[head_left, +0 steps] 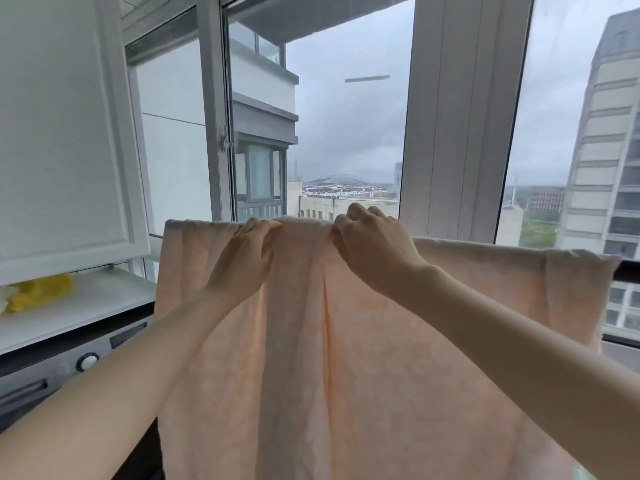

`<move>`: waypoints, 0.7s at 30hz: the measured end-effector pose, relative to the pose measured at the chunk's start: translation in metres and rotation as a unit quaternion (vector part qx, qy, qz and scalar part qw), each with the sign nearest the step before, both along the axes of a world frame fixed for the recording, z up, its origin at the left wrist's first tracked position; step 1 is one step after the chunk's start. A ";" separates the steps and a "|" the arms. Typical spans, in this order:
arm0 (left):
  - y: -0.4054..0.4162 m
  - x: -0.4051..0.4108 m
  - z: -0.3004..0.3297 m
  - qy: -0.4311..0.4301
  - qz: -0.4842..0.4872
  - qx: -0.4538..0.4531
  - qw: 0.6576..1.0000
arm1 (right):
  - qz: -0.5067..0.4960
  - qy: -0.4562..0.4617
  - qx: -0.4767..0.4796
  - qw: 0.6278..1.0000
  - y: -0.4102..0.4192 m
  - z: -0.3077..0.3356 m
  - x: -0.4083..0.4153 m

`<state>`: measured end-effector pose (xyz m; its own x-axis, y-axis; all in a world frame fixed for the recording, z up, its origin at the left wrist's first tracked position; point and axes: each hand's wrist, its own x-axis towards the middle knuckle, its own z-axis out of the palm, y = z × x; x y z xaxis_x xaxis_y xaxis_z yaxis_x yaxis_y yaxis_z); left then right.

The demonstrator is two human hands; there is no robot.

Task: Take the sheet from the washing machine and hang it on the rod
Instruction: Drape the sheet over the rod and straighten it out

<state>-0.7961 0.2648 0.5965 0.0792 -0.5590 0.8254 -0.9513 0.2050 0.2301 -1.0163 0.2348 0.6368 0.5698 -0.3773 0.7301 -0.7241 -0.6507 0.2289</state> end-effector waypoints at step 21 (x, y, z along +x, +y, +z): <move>-0.063 0.219 0.010 0.063 -0.065 0.035 0.995 | -0.059 0.021 0.042 0.997 -0.026 0.016 0.203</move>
